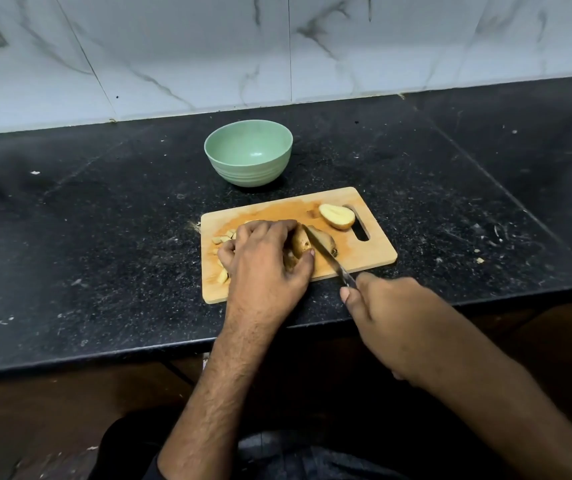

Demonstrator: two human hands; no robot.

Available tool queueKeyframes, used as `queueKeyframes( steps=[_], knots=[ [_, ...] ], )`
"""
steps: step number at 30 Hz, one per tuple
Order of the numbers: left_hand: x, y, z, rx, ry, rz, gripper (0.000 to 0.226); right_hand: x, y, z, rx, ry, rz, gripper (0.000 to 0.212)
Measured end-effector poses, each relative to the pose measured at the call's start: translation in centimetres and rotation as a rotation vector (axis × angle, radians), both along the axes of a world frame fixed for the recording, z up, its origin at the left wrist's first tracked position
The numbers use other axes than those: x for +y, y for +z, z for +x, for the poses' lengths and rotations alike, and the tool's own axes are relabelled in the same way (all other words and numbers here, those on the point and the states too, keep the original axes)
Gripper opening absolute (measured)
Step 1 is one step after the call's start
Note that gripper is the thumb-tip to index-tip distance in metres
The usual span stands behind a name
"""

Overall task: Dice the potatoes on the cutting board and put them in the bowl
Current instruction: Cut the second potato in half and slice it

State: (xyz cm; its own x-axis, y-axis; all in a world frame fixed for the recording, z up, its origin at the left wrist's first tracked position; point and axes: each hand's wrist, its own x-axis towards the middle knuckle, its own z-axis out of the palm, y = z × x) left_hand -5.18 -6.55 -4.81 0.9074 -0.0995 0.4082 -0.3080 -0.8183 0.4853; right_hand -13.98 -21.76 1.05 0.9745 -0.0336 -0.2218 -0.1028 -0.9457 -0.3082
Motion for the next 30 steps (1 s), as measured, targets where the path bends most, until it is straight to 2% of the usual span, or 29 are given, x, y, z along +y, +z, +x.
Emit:
queueKeyframes(
  steps=[3,7,13,18,30],
  knots=[
    [-0.1,-0.1,0.0,0.000,-0.002,0.058,0.055,0.5,-0.8,-0.5,-0.038,-0.022,-0.005,0.031],
    [0.0,-0.1,-0.1,0.001,-0.018,0.075,0.053,0.4,-1.4,0.5,-0.072,-0.060,-0.059,0.038],
    [0.2,-0.1,-0.1,-0.007,-0.084,0.096,0.053,-0.8,-1.1,1.0,-0.014,-0.083,-0.066,0.034],
    [0.3,-0.2,-0.1,0.007,-0.101,0.091,0.055,-1.4,-0.7,0.8,0.023,-0.067,-0.073,0.034],
    [-0.2,0.0,-0.1,-0.021,-0.094,0.099,0.055,-0.2,-0.1,0.0,-0.056,-0.018,-0.012,0.035]
  ],
)
